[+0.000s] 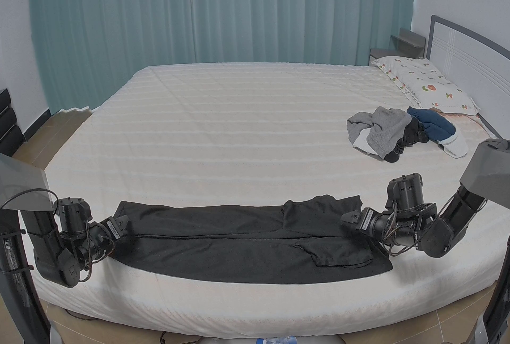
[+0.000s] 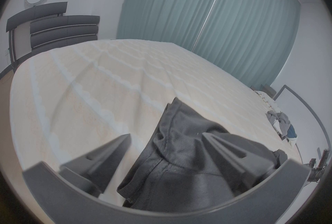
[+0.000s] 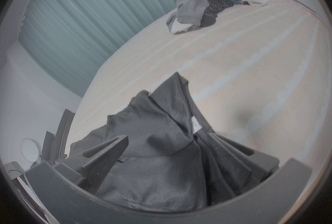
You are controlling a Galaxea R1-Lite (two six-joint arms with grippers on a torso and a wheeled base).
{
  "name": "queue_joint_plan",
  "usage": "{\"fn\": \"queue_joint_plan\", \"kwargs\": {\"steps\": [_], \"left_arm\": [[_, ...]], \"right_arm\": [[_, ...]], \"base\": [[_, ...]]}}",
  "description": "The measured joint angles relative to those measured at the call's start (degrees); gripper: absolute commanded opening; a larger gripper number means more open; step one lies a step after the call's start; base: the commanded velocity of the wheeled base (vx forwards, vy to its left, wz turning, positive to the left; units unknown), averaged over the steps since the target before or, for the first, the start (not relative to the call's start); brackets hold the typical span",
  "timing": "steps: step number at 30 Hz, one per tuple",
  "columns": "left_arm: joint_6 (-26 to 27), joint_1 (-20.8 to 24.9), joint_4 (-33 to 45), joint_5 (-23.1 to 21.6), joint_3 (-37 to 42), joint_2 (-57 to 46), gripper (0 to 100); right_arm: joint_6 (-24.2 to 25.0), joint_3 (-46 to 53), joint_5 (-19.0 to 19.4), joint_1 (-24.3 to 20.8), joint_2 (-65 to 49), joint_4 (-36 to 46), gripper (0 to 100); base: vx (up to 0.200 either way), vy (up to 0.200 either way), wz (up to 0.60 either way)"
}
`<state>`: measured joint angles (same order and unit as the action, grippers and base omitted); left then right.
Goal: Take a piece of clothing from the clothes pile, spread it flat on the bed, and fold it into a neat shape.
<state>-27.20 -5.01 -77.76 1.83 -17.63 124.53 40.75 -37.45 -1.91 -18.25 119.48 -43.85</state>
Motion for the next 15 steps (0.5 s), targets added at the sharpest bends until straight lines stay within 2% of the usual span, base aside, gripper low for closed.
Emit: {"fn": "queue_joint_plan", "kwargs": {"steps": [4,8,15], "left_arm": [[-0.2,-1.7,2.7,-2.7,-1.0,-2.1,100],[-0.3,-2.6,9.0,-6.2,-3.8,-3.8,100],[0.1,-4.4,29.1,-13.4,-12.3,-6.2,100]], "right_arm": [[0.0,-0.1,0.4,1.0,-1.6,0.5,100],[0.0,-0.1,1.0,1.3,-2.2,0.5,100],[0.4,-0.1,1.8,1.3,-2.7,0.2,100]], "base": [[0.000,0.000,0.00],[0.000,0.000,0.00],[0.000,0.000,0.00]]}}
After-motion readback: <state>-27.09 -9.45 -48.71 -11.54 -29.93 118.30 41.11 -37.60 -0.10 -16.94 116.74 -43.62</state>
